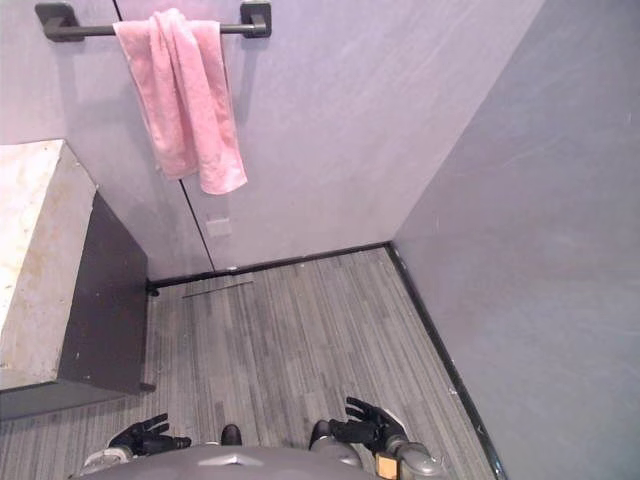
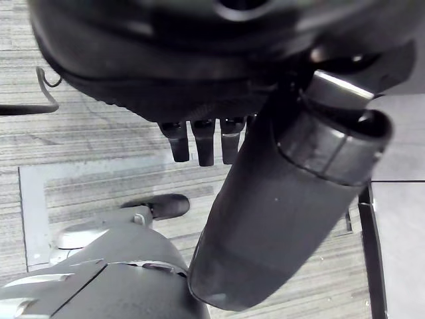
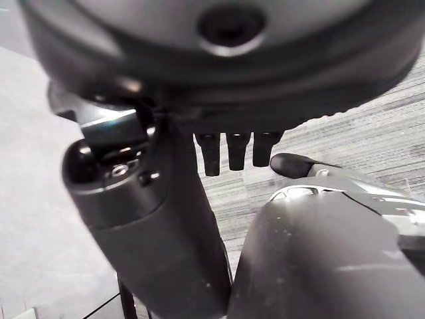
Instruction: Organize the bathroom.
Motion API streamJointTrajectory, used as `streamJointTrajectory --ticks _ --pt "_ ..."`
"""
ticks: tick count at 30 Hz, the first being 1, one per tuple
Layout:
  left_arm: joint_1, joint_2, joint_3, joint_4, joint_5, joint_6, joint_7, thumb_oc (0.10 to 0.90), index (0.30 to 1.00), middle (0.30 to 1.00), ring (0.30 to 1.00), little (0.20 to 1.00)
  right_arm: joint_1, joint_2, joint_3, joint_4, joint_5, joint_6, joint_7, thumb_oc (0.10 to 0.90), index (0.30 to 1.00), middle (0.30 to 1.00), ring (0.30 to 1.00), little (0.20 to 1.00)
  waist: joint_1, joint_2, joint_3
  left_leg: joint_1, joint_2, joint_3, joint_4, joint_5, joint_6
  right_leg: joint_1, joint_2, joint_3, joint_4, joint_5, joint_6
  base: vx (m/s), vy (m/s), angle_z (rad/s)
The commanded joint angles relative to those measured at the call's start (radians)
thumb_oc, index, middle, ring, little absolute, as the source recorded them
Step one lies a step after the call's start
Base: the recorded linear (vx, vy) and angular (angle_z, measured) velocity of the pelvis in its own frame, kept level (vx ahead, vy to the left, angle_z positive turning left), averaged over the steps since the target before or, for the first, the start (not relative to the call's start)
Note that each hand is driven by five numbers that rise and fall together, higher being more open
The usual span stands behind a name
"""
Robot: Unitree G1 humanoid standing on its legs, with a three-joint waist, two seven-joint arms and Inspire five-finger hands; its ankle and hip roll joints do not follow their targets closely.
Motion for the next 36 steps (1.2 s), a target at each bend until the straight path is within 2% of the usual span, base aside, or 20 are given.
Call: streamJointTrajectory --ticks 1,10,20,29,33,36 --pt "-0.038 -0.052 -0.039 0.082 0.021 -0.018 0.001 0.800 0.900 0.900 0.900 0.900 -0.023 -0.039 0.014 0.051 0.018 -0.011 0.010 0.800 0.900 0.900 0.900 0.900 -0.012 0.066 -0.006 0.007 0.020 -0.030 0.045 -0.094 -0.048 -0.007 0.023 -0.014 0.089 -0.129 0.082 0.00 0.000 0.00" --pt "-0.041 -0.040 -0.032 0.074 0.026 -0.035 0.014 0.800 0.900 0.900 0.900 0.900 -0.028 -0.045 0.018 0.036 0.023 -0.032 0.006 0.800 0.900 0.900 0.900 0.900 -0.014 0.065 -0.010 0.009 0.021 -0.023 0.052 -0.098 -0.046 -0.006 0.023 -0.010 0.091 -0.131 0.082 0.00 0.000 0.00" --pt "-0.054 -0.039 -0.042 0.065 0.041 -0.023 0.005 0.800 0.900 0.900 0.900 0.900 -0.019 -0.055 0.015 0.031 0.023 0.001 0.013 0.800 0.900 0.900 0.900 0.900 -0.002 0.070 -0.013 0.009 0.019 -0.035 0.062 -0.104 -0.047 0.003 0.019 -0.024 0.097 -0.142 0.076 0.00 0.000 0.00" --pt "-0.052 -0.042 -0.030 0.065 0.013 -0.055 0.012 0.800 0.900 0.900 0.900 0.900 -0.018 -0.050 0.024 0.030 0.028 -0.036 0.014 0.800 0.900 0.900 0.900 0.900 -0.005 0.067 -0.013 0.017 0.030 -0.027 0.070 -0.106 -0.050 0.009 0.024 -0.028 0.098 -0.145 0.071 0.01 -0.031 0.01" --pt "-0.055 -0.014 -0.005 -0.049 -0.016 -0.082 0.013 0.800 0.900 0.900 0.900 0.900 -0.026 -0.076 0.039 -0.084 0.065 -0.078 0.014 0.800 0.900 0.900 0.900 0.900 -0.009 0.065 -0.007 0.015 0.046 -0.020 0.079 -0.099 -0.057 0.008 0.036 -0.020 0.093 -0.145 0.065 0.00 -0.089 0.02" --pt "-0.065 0.000 0.000 -0.117 -0.026 -0.064 0.022 0.800 0.900 0.900 0.900 0.900 -0.031 -0.091 0.045 -0.162 0.071 -0.070 0.009 0.800 0.900 0.900 0.900 0.900 -0.011 0.065 -0.005 0.007 0.055 -0.016 0.092 -0.094 -0.061 0.005 0.042 -0.017 0.091 -0.144 0.059 -0.02 -0.077 0.00"
